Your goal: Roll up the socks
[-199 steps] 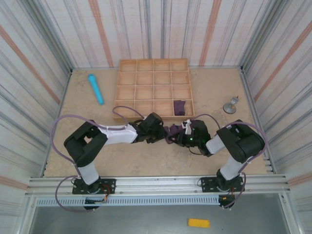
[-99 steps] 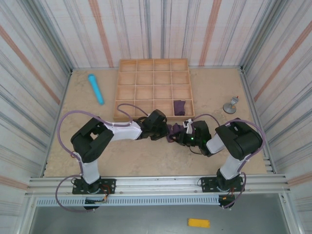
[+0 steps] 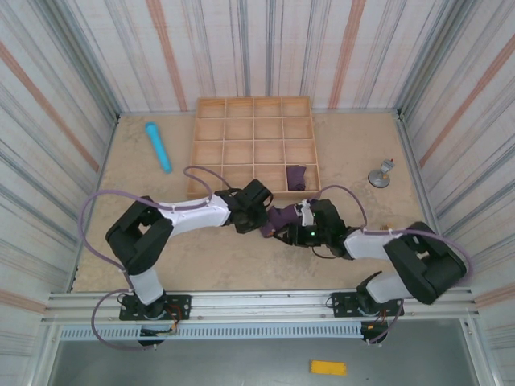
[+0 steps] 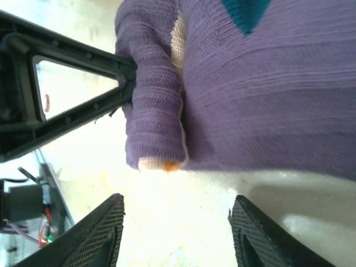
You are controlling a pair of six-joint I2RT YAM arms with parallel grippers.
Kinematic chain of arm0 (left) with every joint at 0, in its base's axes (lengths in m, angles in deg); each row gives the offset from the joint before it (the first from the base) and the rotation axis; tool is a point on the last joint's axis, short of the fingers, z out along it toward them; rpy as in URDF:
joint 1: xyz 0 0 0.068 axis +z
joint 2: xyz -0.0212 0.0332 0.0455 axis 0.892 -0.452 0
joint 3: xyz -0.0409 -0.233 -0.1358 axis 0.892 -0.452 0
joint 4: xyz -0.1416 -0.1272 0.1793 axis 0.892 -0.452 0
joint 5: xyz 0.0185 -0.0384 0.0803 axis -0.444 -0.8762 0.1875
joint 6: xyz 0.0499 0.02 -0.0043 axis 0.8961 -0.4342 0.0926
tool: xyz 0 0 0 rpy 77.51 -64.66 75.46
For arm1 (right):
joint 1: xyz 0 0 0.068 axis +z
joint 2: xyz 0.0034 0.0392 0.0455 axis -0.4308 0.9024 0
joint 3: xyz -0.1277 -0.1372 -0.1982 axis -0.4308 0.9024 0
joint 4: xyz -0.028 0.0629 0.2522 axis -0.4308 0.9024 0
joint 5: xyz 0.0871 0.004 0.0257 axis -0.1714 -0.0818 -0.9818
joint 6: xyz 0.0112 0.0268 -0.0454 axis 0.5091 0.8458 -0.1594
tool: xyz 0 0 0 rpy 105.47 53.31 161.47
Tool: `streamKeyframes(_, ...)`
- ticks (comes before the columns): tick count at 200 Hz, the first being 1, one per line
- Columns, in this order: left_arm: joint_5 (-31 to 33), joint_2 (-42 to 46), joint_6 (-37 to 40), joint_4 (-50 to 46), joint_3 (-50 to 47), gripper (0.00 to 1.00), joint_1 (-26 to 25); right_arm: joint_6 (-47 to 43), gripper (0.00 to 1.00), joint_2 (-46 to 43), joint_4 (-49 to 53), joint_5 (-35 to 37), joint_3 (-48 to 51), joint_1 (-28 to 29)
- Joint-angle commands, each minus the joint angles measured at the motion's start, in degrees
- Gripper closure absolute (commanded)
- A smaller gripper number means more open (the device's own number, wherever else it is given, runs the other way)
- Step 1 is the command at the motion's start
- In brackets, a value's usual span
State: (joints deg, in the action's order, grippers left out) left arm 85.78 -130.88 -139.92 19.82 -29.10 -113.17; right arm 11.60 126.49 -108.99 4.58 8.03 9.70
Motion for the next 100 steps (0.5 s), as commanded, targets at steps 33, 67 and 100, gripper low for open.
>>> streamKeyframes(33, 3.83, 2.84, -9.48, -17.87, 1.17, 1.00, -3.88, -15.68, 0.36, -11.51, 17.97, 23.20, -2.74, 12.82)
streamKeyframes(67, 2.58, 0.80, -14.37, -21.53, 3.59, 1.00, -6.02, -23.93, 0.35, -15.70, 9.74, 36.60, 2.76, 22.71)
streamKeyframes(100, -0.62, -0.55, -16.77, -19.02, 5.48, 1.00, -6.36, -29.97, 0.35, -18.63, 2.23, 45.83, 7.26, 30.66)
